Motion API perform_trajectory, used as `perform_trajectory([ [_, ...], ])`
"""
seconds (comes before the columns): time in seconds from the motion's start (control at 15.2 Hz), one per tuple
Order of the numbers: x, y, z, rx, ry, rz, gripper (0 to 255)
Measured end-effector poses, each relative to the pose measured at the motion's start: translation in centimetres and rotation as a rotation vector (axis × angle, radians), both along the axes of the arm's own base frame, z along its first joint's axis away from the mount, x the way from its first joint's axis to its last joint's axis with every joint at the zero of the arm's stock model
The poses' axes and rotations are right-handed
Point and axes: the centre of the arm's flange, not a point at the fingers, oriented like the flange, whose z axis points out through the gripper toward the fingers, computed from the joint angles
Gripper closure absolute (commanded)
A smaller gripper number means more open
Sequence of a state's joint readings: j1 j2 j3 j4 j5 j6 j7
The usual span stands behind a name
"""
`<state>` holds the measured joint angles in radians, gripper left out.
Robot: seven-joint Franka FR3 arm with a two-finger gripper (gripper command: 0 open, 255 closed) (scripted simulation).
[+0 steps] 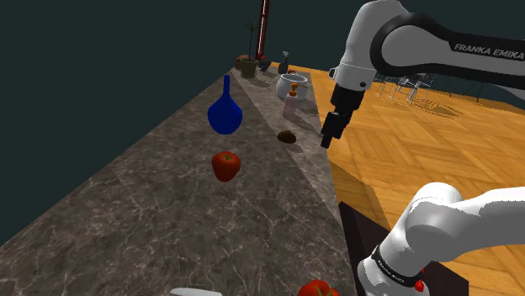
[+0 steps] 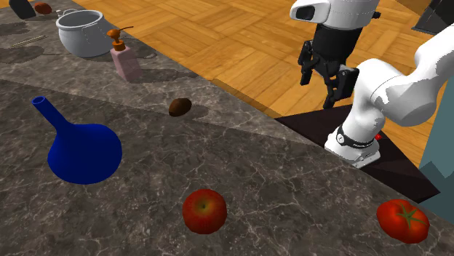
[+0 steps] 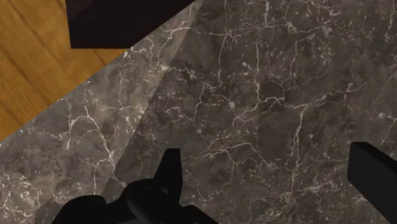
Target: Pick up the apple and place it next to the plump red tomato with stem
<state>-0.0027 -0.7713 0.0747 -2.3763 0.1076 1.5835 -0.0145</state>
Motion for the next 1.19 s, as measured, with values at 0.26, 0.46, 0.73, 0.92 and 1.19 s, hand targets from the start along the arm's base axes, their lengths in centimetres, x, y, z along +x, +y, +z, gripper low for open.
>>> perform_trajectory([
  [0.26, 2.4, 1.6, -0.9, -0.002, -0.002, -0.033, 0],
  [0.46, 5.0, 3.3, -2.3, -0.005, -0.006, -0.081, 0],
  [0.73, 9.2, 6.1, -4.1, -0.007, -0.012, -0.146, 0],
  [0.92, 12.4, 7.6, -5.4, -0.010, -0.018, -0.196, 0],
  [1.19, 16.9, 9.8, -7.2, -0.012, -0.023, -0.261, 0],
])
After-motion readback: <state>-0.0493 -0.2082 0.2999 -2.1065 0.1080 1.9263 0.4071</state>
